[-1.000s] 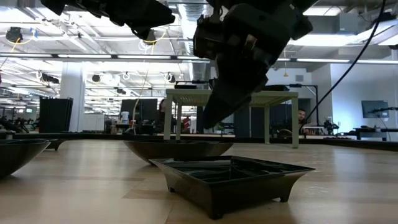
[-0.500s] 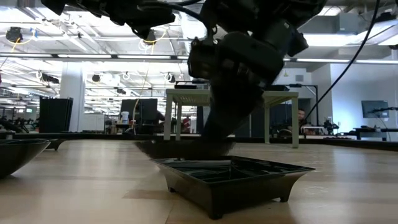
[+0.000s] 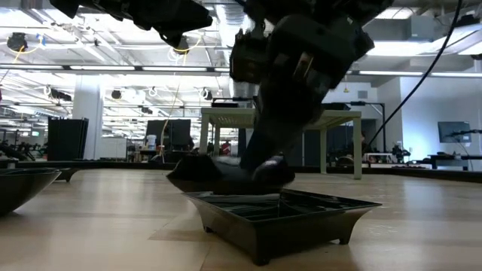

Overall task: Pick & Place Mini shaped plates
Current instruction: Stack the leaf shaped plate on top of the other leaf shaped plate on the shelf

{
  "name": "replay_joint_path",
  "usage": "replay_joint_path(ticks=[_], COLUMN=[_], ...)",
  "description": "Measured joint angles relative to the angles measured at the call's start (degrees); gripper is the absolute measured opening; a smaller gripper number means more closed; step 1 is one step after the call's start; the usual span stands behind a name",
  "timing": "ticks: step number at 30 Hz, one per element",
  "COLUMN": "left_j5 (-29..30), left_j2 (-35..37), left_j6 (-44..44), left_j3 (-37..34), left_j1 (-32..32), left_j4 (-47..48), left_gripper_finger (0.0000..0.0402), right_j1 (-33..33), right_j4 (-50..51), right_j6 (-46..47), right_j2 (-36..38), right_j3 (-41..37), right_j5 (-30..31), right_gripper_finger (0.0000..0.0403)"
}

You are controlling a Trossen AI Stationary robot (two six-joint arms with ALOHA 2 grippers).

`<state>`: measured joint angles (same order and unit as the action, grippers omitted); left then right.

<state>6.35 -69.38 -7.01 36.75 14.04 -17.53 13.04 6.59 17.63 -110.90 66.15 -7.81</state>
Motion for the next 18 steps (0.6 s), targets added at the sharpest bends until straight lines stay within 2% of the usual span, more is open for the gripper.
replay_joint_path(ticks=[9,18], left_j5=[0.00,0.01], left_j2=[0.00,0.00], left_j6=[0.00,0.00], left_j3=[0.02,0.02], left_j1=[0.00,0.00], left_j4=[-0.10,-0.12], left_gripper_finger=[0.0081,0.0081], right_j1=[-2.84,-6.03], right_j4=[13.90,34.44], right_j6=[4.76,5.56], right_j2=[12.30,30.83], right_j3=[-0.02,-0.02], right_j5=[1.93,22.67], right_gripper_finger=[0.0003,0.0002])
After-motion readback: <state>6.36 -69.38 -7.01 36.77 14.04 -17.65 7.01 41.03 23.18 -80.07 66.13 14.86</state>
